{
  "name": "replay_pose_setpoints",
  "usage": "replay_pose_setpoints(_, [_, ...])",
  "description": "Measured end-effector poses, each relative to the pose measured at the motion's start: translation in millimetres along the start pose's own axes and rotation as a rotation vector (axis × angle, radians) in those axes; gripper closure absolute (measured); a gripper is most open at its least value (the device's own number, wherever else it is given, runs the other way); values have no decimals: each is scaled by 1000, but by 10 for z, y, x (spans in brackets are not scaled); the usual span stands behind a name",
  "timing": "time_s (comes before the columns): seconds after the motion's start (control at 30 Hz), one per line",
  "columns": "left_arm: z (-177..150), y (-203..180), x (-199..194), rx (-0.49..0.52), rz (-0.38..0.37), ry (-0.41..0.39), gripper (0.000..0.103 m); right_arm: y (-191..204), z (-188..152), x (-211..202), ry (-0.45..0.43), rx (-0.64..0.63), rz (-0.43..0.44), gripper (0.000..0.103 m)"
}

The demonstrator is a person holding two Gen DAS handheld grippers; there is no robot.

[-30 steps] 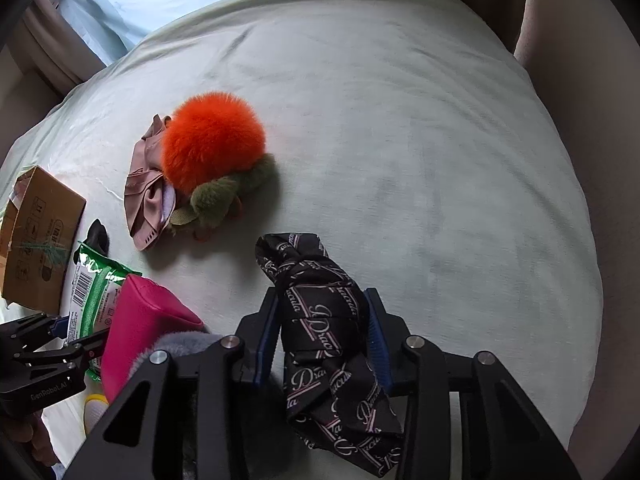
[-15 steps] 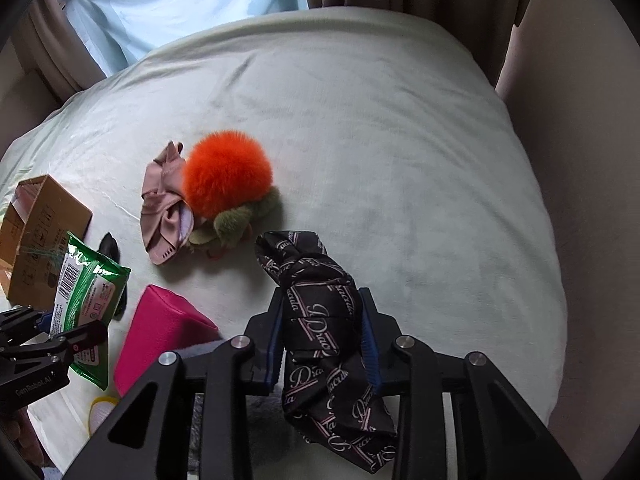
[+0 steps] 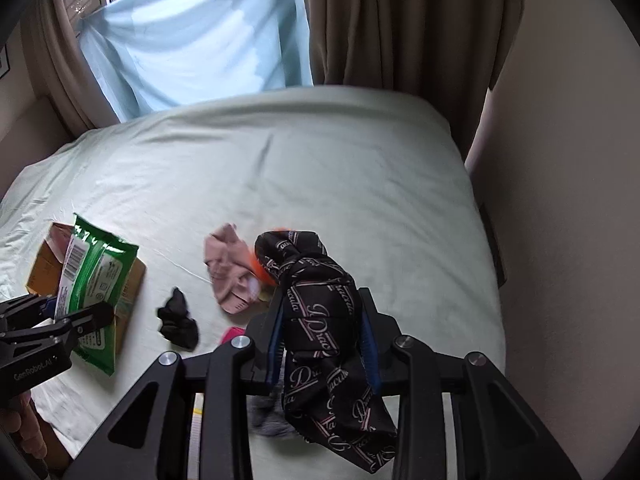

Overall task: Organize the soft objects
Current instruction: 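Carry the wipes pack and scarf over the cardboard box with both tools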

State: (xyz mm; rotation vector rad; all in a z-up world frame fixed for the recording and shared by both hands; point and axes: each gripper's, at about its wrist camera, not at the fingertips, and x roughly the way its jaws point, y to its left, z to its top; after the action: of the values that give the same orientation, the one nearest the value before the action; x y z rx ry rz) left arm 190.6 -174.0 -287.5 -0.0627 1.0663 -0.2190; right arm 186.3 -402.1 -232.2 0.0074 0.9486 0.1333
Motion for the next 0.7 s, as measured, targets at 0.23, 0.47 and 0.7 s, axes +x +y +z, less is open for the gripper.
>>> replay_pose_setpoints(0.23, [312, 362, -729, 0, -45, -98, 65, 643, 351, -690, -81, 12, 6, 73])
replay_pose_setpoints(0.47, [530, 1074, -1364, 27, -45, -146, 65, 1514, 548, -1106, -117, 40, 37, 73])
replay_pose_setpoints(0.7, [638, 2018, -1628, 13, -13, -139, 65, 2457, 680, -1029, -84, 73, 96, 73])
